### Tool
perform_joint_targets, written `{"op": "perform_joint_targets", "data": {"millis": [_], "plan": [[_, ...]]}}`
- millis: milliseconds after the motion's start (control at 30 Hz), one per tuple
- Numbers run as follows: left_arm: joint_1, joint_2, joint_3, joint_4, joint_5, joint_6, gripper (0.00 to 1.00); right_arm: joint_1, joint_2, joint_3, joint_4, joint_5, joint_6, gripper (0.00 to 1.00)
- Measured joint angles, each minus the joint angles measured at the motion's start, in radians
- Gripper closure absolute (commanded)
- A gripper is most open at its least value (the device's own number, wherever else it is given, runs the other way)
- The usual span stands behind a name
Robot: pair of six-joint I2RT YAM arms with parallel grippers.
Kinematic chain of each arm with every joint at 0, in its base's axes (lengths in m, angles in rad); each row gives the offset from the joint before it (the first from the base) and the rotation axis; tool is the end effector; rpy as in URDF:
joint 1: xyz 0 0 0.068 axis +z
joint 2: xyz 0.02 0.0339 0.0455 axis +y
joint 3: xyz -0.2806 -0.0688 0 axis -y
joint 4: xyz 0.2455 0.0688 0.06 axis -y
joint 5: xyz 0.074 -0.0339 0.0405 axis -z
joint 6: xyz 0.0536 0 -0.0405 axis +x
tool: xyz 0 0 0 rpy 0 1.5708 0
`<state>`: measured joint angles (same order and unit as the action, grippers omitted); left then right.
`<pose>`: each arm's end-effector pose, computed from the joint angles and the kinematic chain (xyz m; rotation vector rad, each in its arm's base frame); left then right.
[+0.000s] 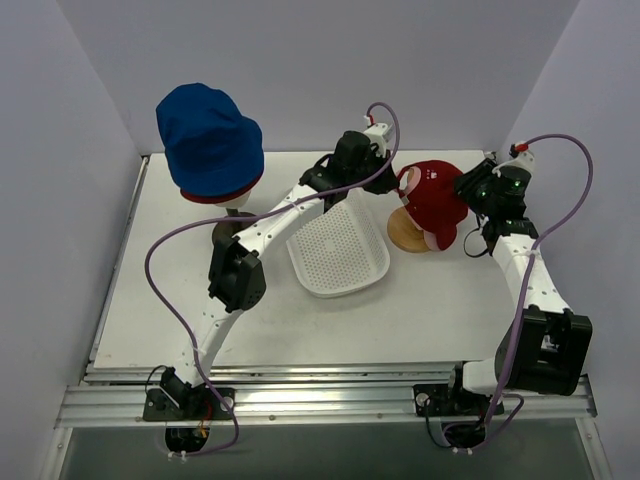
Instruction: Stack the hats
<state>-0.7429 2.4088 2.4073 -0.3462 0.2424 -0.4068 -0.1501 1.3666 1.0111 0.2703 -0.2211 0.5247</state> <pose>0.4278 -0.4104 0.3179 0.5112 1.9753 -0.9829 0.3379 -0.0392 0.3483 0.3913 1.6285 0.4666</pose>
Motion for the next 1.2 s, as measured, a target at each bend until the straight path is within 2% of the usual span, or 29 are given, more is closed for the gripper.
{"op": "perform_joint_targets", "data": {"millis": [233,367,500,633,867,1200], "plan": [[-0.002,0.000,0.000,0.006,0.000,0.000,0.97,0.000,0.014,0.025,-0.027,0.008,-0.021,0.71],[-0.002,0.000,0.000,0.006,0.000,0.000,0.97,0.000,0.017,0.029,-0.051,0.031,-0.040,0.66],[-0.002,0.000,0.000,0.006,0.000,0.000,0.97,0.000,0.023,0.033,-0.058,0.039,-0.053,0.67],[-0.002,0.000,0.000,0.008,0.000,0.000,0.97,0.000,0.035,0.038,-0.045,0.036,-0.058,0.76],[-0.003,0.000,0.000,0.013,0.000,0.000,0.97,0.000,0.036,0.038,-0.026,0.032,-0.061,0.99],[-0.005,0.000,0.000,0.017,0.006,-0.009,0.98,0.000,0.017,0.039,-0.056,0.052,-0.063,1.00]]}}
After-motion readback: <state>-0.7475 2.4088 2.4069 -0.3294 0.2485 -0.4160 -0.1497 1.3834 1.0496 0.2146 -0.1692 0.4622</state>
